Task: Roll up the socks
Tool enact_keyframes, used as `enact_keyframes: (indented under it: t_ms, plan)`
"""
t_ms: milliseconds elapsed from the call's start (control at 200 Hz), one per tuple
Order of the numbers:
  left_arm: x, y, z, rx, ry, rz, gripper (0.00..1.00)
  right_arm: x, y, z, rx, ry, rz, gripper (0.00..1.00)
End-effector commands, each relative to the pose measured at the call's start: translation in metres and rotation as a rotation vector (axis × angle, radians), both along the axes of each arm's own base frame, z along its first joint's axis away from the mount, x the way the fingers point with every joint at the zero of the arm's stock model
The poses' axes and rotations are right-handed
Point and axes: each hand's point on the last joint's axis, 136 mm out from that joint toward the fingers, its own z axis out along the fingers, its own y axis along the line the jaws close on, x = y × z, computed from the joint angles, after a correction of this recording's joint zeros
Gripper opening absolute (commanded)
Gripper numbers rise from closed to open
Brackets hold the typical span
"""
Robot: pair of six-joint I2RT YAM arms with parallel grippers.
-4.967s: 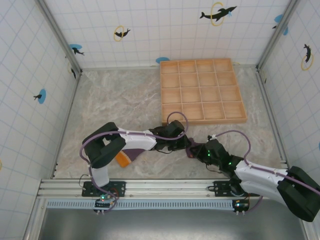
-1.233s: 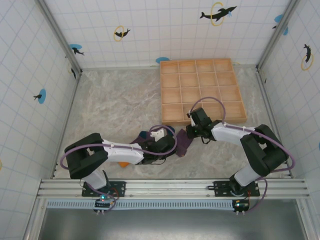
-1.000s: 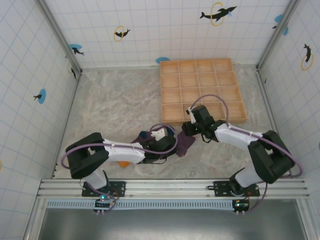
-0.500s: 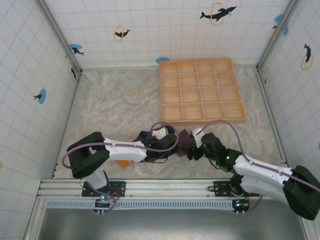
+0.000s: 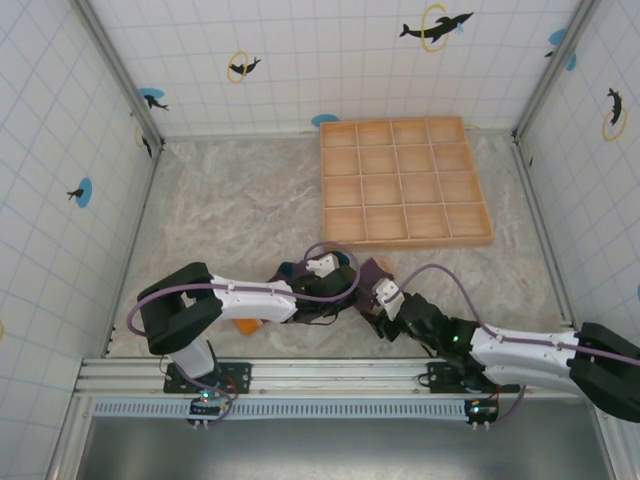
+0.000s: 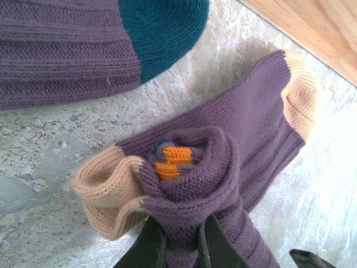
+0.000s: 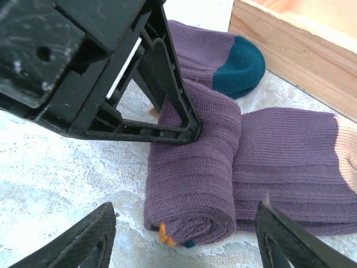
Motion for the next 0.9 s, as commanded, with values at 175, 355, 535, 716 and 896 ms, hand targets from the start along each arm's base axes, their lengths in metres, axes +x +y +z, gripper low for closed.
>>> enact_keyframes:
  t_ms: [175, 355, 535, 716, 896]
  plan:
    - [-0.012, 0.012, -0.017, 0.085, 0.05, -0.019, 0.0, 0.016, 0.017, 0.011, 0.015, -0.065, -0.02, 0.65]
    - [-0.012, 0.011, -0.018, 0.083, 0.056, -0.022, 0.0, 0.019, 0.022, 0.01, 0.008, -0.068, -0.018, 0.65]
    - [-0.013, 0.011, -0.018, 0.083, 0.057, -0.024, 0.0, 0.023, 0.024, 0.009, 0.003, -0.067, -0.024, 0.65]
    - [-0.013, 0.012, -0.019, 0.083, 0.06, -0.024, 0.0, 0.025, 0.024, 0.004, 0.004, -0.038, -0.032, 0.5]
    - [-0.011, 0.006, -0.014, 0.07, 0.05, -0.034, 0.0, 0.026, 0.022, -0.006, 0.004, 0.032, -0.042, 0.2]
